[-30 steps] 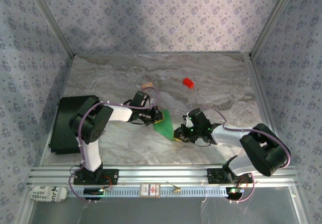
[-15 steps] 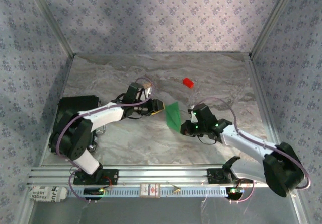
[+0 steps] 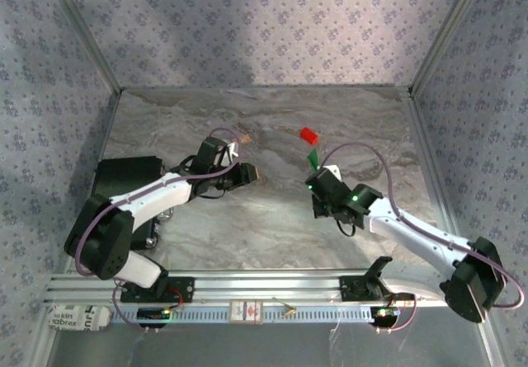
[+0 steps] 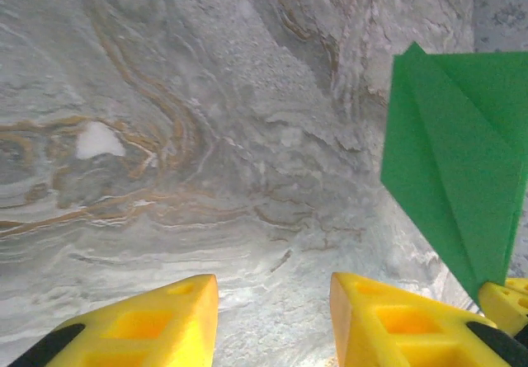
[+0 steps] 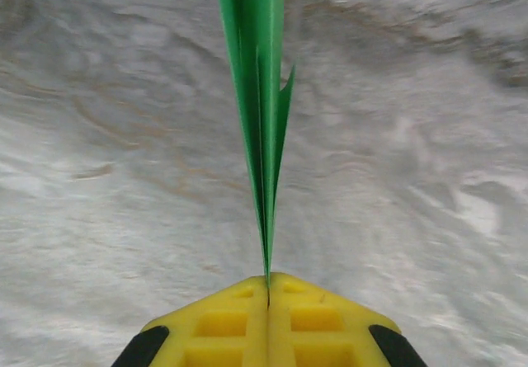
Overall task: Fold a paper plane with a square sheet of paper (pick it up from the middle)
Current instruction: Turn over the paper at the center of the table.
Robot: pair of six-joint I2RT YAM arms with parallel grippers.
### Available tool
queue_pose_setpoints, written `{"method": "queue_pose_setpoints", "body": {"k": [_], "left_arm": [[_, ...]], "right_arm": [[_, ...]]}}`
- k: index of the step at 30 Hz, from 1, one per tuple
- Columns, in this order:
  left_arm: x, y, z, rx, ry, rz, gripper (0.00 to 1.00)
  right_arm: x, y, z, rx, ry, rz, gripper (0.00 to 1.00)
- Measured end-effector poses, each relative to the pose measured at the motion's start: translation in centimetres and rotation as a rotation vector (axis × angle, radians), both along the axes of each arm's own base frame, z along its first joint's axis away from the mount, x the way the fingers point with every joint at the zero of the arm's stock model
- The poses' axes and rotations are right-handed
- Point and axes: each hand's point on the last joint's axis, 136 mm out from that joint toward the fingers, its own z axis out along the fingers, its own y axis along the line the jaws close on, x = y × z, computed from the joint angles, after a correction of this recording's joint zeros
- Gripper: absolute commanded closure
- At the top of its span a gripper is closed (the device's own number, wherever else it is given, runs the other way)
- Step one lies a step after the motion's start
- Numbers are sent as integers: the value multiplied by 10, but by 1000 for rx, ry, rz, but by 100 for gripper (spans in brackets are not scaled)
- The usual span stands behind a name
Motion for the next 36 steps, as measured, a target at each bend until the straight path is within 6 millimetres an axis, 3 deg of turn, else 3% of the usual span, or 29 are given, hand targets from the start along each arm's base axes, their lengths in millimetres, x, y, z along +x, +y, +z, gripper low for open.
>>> {"method": "queue_pose_setpoints", "body": {"k": [7, 16, 22, 25, 27, 31, 36], "left_arm": [[7, 31, 1, 34, -28, 112, 59], [11, 62, -2, 49, -25, 213, 59], [10, 65, -5, 46, -13, 225, 61], [9, 63, -4, 32, -11, 213, 61], [8, 60, -4, 20, -7, 204, 62], [6, 54, -6, -8, 14, 184, 65], [3, 48, -15, -26, 53, 166, 68]], "right_arm": [[-8, 6, -15, -320, 28, 100, 95], [-34, 56, -55, -410, 103, 293, 83], [-38, 87, -61, -301, 111, 348, 66], [-38, 98, -57, -188, 107, 349, 64], [-35, 98, -52, -75, 103, 328, 67], [-18, 82, -50, 158, 116, 216, 82], [-5, 61, -72, 365, 194, 96, 91]]}}
